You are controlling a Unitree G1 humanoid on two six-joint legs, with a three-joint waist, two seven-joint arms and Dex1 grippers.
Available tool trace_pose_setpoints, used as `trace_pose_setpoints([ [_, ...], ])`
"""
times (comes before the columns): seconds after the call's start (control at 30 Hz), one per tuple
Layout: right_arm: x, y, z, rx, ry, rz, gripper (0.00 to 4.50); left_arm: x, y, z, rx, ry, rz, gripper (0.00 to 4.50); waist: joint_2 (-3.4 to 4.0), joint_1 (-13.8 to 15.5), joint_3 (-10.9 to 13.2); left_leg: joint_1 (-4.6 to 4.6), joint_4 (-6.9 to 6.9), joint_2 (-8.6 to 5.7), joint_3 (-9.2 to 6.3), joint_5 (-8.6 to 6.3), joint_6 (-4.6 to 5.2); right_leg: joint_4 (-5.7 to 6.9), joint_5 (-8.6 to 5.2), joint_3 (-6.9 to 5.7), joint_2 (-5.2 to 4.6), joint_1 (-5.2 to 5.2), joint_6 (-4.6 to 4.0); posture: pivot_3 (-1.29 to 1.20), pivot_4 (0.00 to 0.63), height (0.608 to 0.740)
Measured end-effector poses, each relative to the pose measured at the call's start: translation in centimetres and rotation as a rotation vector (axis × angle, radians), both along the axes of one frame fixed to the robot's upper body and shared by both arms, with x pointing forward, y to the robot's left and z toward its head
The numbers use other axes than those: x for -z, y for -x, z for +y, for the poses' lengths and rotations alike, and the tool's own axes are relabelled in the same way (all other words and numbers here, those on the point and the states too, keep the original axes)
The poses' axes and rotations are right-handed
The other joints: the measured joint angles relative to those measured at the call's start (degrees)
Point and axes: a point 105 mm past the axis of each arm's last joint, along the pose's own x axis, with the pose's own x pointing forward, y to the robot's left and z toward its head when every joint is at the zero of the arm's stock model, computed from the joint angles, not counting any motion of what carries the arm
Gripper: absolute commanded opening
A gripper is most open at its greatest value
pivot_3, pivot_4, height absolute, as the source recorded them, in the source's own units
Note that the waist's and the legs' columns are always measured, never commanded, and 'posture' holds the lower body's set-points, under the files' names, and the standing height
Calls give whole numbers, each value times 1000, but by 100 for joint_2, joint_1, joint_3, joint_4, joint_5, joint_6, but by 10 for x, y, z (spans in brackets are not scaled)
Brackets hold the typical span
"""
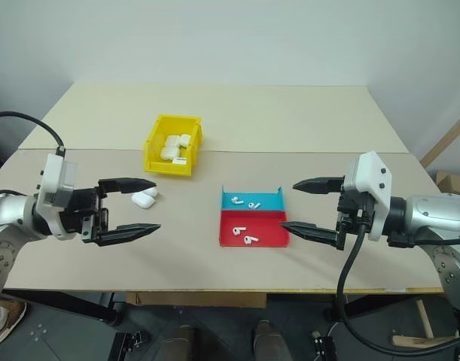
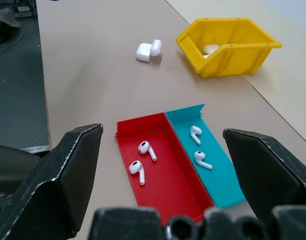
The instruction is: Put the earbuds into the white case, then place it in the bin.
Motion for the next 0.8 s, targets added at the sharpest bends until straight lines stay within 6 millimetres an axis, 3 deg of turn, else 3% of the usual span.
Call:
trace_pose_setpoints([
  [0.47,1,0,0,4,-3,5,4467,-6,-4,1,-76,18,15,4500,0,0,0,0,0,0,-1,0,0,0,0,0,0,0,0,0,150,740],
  [0.67,2,-1,0,21,-2,6,4467,-16,-36,15,-399,38,32,4500,-1,17,0,0,2,-1,-3,0,0,1,-1,-1,0,3,5,0,150,740],
  [0.8,2,0,0,34,7,21,4467,-21,-50,20,-570,-34,156,4500,-5,15,1,-3,2,-2,-7,0,0,0,-1,-2,0,0,5,0,150,740],
])
